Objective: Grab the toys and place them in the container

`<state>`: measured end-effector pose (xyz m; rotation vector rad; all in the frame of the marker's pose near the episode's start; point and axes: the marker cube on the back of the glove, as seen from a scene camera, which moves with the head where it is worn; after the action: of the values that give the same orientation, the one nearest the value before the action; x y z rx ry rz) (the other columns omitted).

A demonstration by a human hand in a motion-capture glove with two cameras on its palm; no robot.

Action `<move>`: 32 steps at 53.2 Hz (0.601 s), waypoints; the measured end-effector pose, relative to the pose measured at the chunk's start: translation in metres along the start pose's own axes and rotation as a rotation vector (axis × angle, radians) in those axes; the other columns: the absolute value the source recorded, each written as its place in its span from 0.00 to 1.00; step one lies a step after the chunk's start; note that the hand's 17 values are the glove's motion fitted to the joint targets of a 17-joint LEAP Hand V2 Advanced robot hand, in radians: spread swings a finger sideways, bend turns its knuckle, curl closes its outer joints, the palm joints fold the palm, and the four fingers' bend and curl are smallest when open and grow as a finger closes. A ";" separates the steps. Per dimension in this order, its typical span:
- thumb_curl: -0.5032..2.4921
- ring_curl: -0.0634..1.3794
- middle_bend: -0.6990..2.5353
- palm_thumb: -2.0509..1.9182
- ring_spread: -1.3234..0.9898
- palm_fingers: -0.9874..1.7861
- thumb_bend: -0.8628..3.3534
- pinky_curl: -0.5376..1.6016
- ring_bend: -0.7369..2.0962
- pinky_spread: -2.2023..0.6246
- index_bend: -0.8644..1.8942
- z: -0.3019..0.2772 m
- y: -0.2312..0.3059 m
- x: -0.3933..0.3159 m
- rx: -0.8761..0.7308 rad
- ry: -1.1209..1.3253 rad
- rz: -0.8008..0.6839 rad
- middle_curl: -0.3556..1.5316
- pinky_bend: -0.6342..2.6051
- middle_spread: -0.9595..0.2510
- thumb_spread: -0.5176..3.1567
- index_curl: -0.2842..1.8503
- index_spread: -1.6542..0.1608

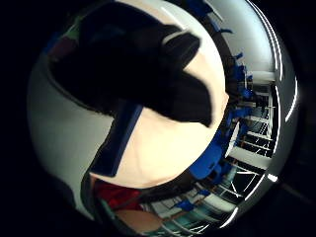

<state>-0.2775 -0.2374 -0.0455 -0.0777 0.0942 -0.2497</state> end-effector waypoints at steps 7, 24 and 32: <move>0.35 0.24 0.26 0.48 0.56 0.23 0.17 0.47 0.39 0.78 0.32 -0.002 0.010 0.036 0.143 -0.146 0.032 0.33 0.62 0.75 0.39 0.31 0.72; 0.28 0.22 0.25 0.47 0.61 0.26 0.17 0.44 0.33 0.83 0.35 0.029 0.030 0.169 0.127 -0.141 0.261 0.32 0.58 0.74 0.38 0.26 0.71; 0.25 0.22 0.25 0.47 0.61 0.26 0.17 0.43 0.32 0.83 0.35 0.060 0.029 0.222 0.082 -0.163 0.352 0.31 0.58 0.74 0.38 0.25 0.72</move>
<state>-0.0503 -0.2608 -0.0071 0.0007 -0.0645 0.1047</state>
